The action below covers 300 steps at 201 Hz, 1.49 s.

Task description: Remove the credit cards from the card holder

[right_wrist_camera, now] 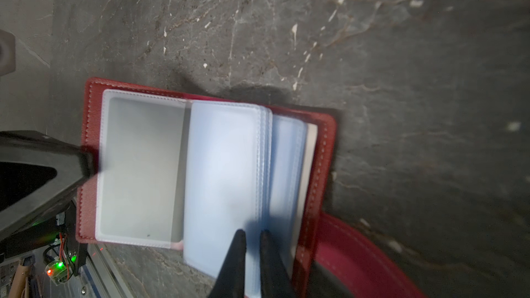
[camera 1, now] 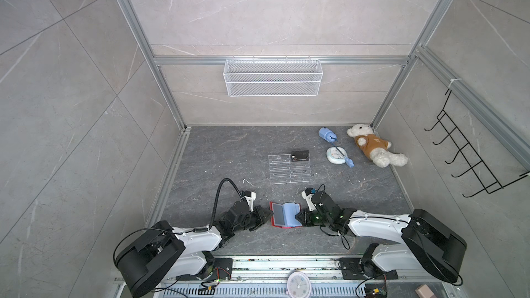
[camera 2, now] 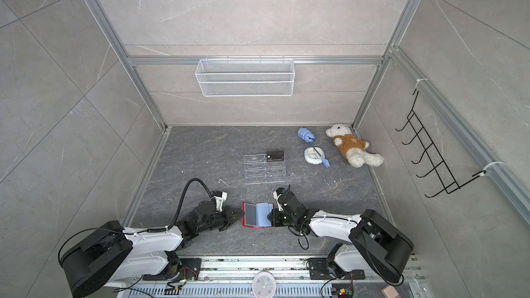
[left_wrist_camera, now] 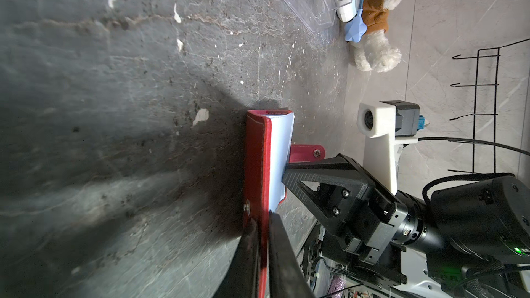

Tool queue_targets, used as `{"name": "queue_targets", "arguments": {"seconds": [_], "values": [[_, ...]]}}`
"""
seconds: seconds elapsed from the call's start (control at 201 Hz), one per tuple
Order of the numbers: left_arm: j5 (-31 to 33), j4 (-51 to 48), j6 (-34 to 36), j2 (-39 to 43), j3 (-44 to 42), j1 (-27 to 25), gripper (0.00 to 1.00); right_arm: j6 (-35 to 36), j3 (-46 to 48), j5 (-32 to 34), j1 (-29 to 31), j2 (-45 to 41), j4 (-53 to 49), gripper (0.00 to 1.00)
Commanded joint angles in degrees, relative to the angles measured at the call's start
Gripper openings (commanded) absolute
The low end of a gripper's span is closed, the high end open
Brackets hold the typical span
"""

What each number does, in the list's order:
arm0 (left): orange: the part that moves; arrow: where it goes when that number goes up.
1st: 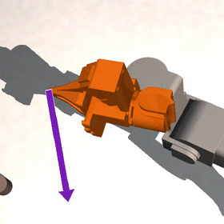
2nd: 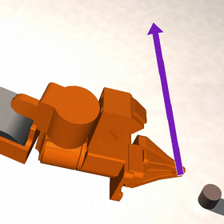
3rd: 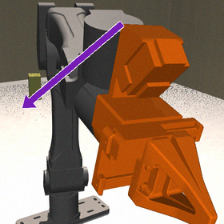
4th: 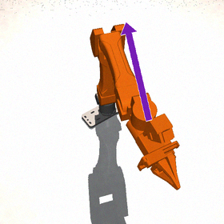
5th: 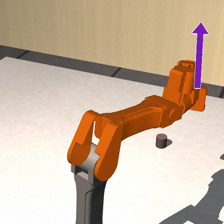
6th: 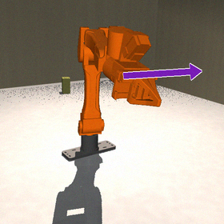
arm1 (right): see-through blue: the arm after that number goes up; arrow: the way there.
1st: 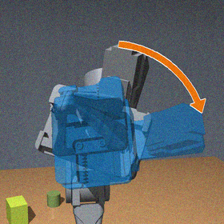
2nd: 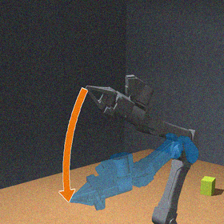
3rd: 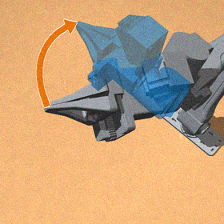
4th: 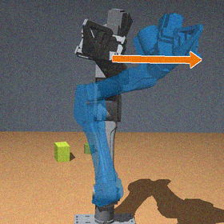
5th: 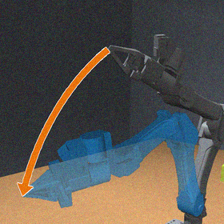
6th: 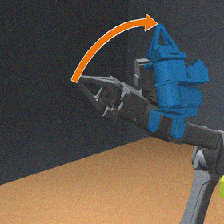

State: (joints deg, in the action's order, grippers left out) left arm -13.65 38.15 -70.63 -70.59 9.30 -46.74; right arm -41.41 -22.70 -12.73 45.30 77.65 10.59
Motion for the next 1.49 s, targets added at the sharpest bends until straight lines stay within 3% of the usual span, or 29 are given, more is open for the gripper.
{"name": "queue_targets", "arguments": {"seconds": [0.0, 0.05, 0.159, 0.219, 0.438, 0.523, 0.538, 0.552, 0.572, 0.826, 1.005, 1.488], "values": [[0.0, 0.5, 2.1, 0.0, 1.0, -0.4, 0.07, -0.3, 1.3, -0.2, -0.2, 1.0, -2.0, 0.16], [0.1, 0.0, 2.2, 0.1, 1.1, -0.4, 0.0, -0.3, 1.2, -0.3, -0.1, 0.9, -2.0, 0.16], [0.5, -0.6, 2.3, 0.7, 0.8, -0.4, 0.0, -0.2, 1.1, -0.3, -0.1, -0.1, -2.5, 0.17], [0.7, -1.0, 2.4, 1.4, 0.7, -0.5, 0.0, 0.1, 1.0, -0.3, -0.2, -1.8, -3.2, 0.22], [2.2, -4.0, 4.1, 3.0, 2.4, -2.1, 0.0, 3.9, -2.3, 0.8, 0.1, -10.2, -10.8, 0.65], [2.5, -3.7, 4.2, 2.4, 2.8, -2.6, 0.0, 4.6, -4.3, 3.5, 1.0, -12.9, -14.7, 0.75], [2.6, -3.6, 4.2, 2.3, 2.9, -2.7, 0.0, 4.8, -4.7, 4.1, 1.4, -13.2, -15.6, 0.82], [2.6, -3.5, 4.2, 2.1, 2.9, -2.8, 0.0, 4.8, -5.3, 4.9, 1.7, -13.5, -16.5, 0.95], [2.7, -3.4, 4.2, 2.0, 2.9, -3.0, 0.0, 5.0, -6.0, 6.0, 2.4, -13.6, -18.0, 1.0], [4.8, -1.8, 3.6, 2.2, 2.3, -4.3, 0.0, 2.6, -16.2, 18.8, 12.2, -7.1, -31.0, 1.0], [5.2, -1.3, 4.1, 2.4, 2.4, -4.8, 0.0, 0.6, -21.4, 23.3, 18.3, -1.0, -33.5, 1.0], [6.3, -1.0, 4.6, 2.7, 2.2, -6.2, 0.0, -0.7, -24.3, 23.7, 20.6, 6.2, -31.2, 1.0]]}}
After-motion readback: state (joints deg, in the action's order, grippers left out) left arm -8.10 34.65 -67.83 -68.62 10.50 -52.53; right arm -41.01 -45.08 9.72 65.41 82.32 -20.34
